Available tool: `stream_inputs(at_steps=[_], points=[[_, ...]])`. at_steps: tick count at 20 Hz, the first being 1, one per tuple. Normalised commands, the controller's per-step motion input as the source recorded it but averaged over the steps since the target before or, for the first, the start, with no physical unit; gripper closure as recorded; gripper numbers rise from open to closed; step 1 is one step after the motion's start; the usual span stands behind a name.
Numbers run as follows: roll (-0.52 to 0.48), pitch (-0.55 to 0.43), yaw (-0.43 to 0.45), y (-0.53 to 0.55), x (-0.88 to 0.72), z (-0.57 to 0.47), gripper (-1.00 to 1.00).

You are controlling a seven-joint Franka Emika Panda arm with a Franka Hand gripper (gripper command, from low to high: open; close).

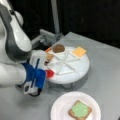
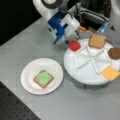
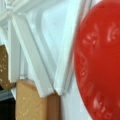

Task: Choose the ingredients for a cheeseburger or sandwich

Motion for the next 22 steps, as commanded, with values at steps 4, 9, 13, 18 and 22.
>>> stream_inputs(at_steps=[4,9,13,18,22], points=[[0.013,-0.044,-0.180,0.22,0.00,0.04,-1.00],[0.020,-0.055,-0.173,0.21,0.00,0.00,-1.00],[0.029,-0.053,-0.168,0.22,-0.01,0.00,-1.00],[0.020,-0.054,-0.165,0.23,-0.03,0.01,-1.00],[-0.031,-0.037,-0.148,0.22,-0.04,0.03,1.00]])
